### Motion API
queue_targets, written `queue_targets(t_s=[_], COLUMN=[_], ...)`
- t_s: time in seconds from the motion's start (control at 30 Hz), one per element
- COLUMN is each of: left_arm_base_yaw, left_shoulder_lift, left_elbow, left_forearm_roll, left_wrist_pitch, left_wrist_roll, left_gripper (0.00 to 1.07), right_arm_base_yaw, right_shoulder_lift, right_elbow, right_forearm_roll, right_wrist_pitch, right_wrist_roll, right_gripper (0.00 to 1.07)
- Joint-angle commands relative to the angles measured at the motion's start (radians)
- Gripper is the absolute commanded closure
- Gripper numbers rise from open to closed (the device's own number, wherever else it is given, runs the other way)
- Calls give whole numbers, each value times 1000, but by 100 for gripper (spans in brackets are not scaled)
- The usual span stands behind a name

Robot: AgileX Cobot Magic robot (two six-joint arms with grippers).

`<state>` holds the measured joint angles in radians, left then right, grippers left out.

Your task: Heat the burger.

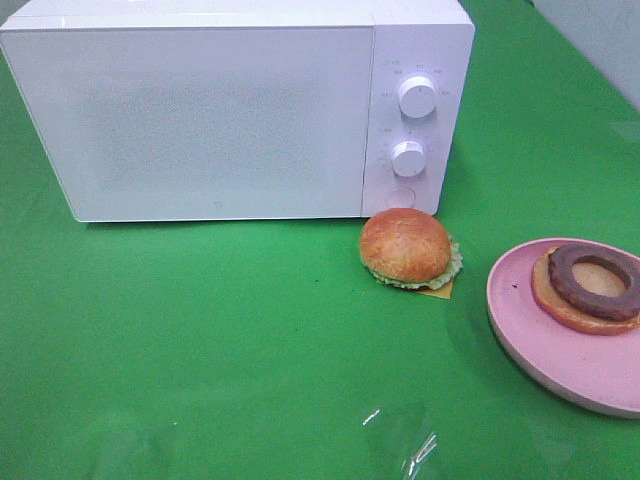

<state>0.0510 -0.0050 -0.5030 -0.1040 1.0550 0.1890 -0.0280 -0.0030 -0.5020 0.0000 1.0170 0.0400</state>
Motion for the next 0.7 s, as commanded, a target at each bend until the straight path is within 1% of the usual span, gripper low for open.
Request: queue_targets(t_s=[0.03,0.33,0.4,0.47,0.7], left_arm_base_yaw=[2,2,-7,-38,-24], left_shoulder_lift=[-21,-27,-27,-27,-27], left_elbow=[4,4,4,4,4], left_forearm_roll=[-3,-3,-3,-3,-3], left_wrist_pitch=[-14,-14,-14,-14,-14], left_wrist_roll=[-6,-6,-6,-6,-6], left_gripper=[106,106,106,106,106], right_arm_base_yaw=[-7,-7,-7,-7,-7], right_shoulder_lift=[-27,-27,-27,-27,-27], right_elbow=[2,2,2,2,2], right_forearm_roll=[8,8,8,8,8], right_wrist_pitch=[-9,-9,-9,-9,-9], right_wrist_roll=[1,1,1,1,1], right_gripper=[51,51,51,51,51])
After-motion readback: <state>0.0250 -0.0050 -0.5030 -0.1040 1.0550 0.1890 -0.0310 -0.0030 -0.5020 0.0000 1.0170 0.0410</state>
